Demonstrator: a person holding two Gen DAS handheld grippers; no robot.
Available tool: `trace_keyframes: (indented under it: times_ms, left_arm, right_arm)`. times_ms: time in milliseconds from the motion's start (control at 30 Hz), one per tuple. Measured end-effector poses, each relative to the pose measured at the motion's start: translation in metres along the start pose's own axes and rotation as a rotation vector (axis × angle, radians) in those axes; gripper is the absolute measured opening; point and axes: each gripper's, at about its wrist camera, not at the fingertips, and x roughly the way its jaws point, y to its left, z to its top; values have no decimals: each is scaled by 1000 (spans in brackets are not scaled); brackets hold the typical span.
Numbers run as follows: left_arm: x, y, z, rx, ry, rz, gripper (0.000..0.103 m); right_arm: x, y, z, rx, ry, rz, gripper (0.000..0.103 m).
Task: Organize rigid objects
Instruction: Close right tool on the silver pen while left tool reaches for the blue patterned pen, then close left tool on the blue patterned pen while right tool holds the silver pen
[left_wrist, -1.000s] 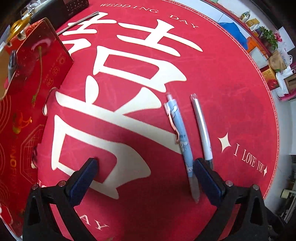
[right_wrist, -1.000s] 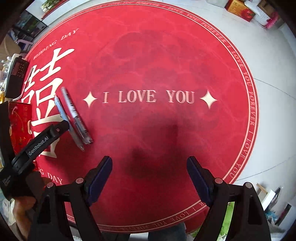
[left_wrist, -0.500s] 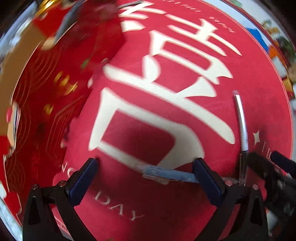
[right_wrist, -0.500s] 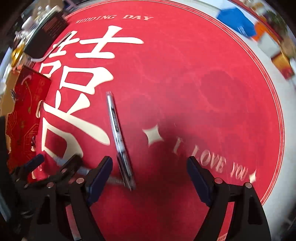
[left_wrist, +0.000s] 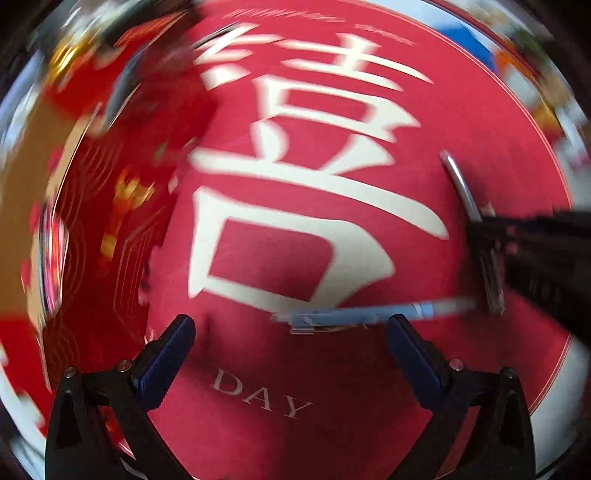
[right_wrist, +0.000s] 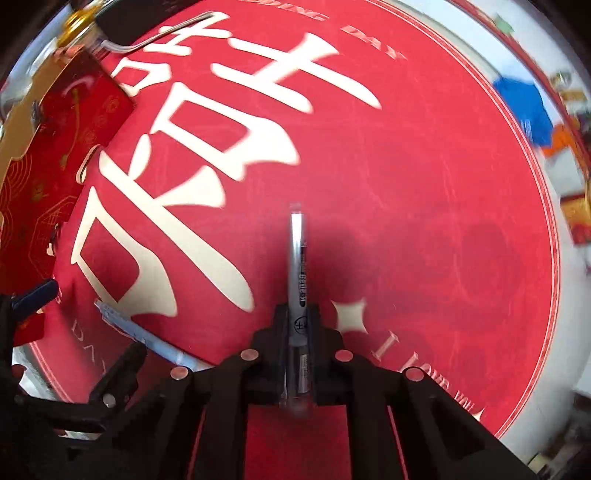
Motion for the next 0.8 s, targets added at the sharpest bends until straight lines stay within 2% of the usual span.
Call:
trace_keyframes:
  times_ms: [100,200,233,300,400,467,500,633,700,800]
  left_arm:
    - [-4,-26,-5,253,-53,24,103]
    - [3,-45,-11,456,-66,61,103]
    - [1,-46,-10,480,-102,60,103]
    - [2,-45,5,453,-98,66,103]
    - [4,-25,36,283,-92,87,103]
    - [5,-16,51,199,-74,28,103]
    - [1,-13,53,216,-79,16,103]
    - [-5,-47,48,466,-114,1,103]
    - [-6,-59,47,557,-122,-1,103]
    - [-6,-71,56,631,-143,15,103]
  right_arm:
    - [-9,-27,-25,133,9,54,10]
    - [-15,-45,-55,226,24,82,11]
    - [-18,-47,-63,248,24,86,11]
    - [-23,-49,-74,280,18,93,11]
    - [-27,-48,-97,342,11,118,11]
    - [-28,-50,-107,372,15,124,11]
    - [-28,-48,-111,382,20,128,11]
    - [-23,-37,-130,404,37,137,11]
    - [-23,-34,-137,409,41,138,11]
    - [-27,-32,-138,418,41,142,11]
